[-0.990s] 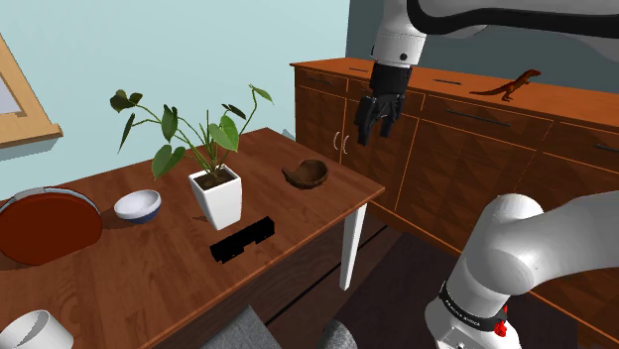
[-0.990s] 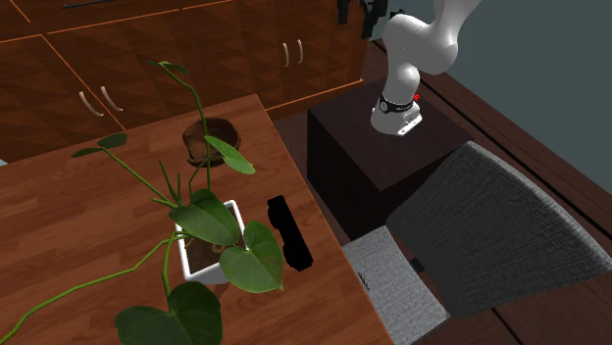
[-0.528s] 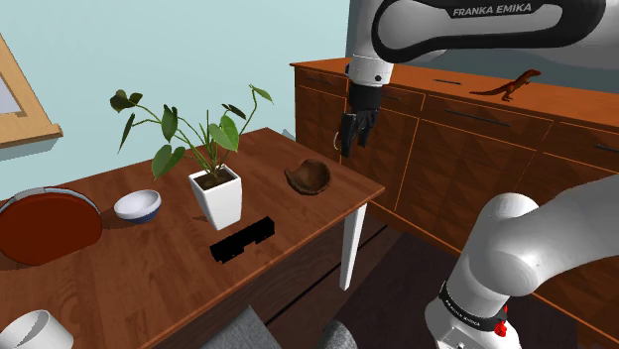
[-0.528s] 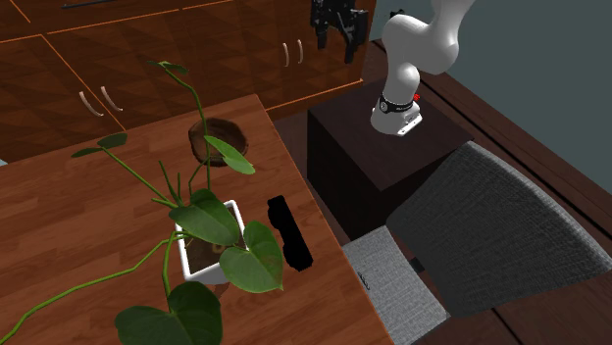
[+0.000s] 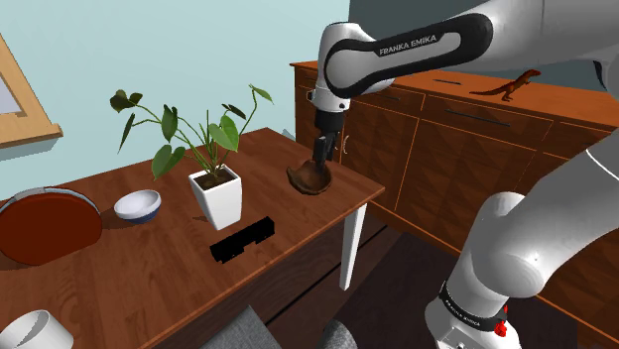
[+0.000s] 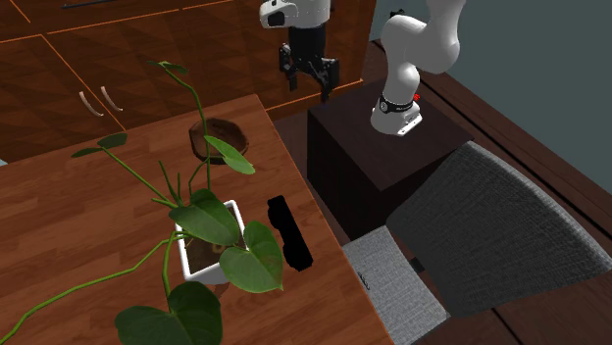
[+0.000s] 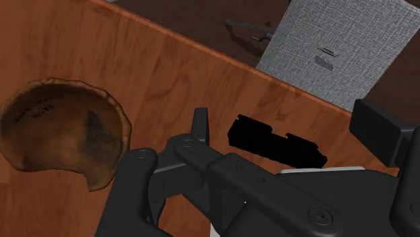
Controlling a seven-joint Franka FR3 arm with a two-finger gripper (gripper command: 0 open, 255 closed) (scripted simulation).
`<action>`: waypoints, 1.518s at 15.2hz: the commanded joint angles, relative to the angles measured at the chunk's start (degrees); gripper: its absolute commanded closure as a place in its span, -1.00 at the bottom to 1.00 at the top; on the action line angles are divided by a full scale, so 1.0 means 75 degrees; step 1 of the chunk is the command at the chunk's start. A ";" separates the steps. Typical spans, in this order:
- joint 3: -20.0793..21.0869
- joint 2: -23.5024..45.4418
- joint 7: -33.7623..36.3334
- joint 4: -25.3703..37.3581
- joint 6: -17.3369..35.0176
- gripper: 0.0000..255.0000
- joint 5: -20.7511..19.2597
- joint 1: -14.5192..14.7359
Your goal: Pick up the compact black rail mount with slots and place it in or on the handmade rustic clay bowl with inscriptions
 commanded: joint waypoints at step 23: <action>0.0773 0.6356 -0.4567 0.3651 0.2337 -1.00 -0.0355 0.1136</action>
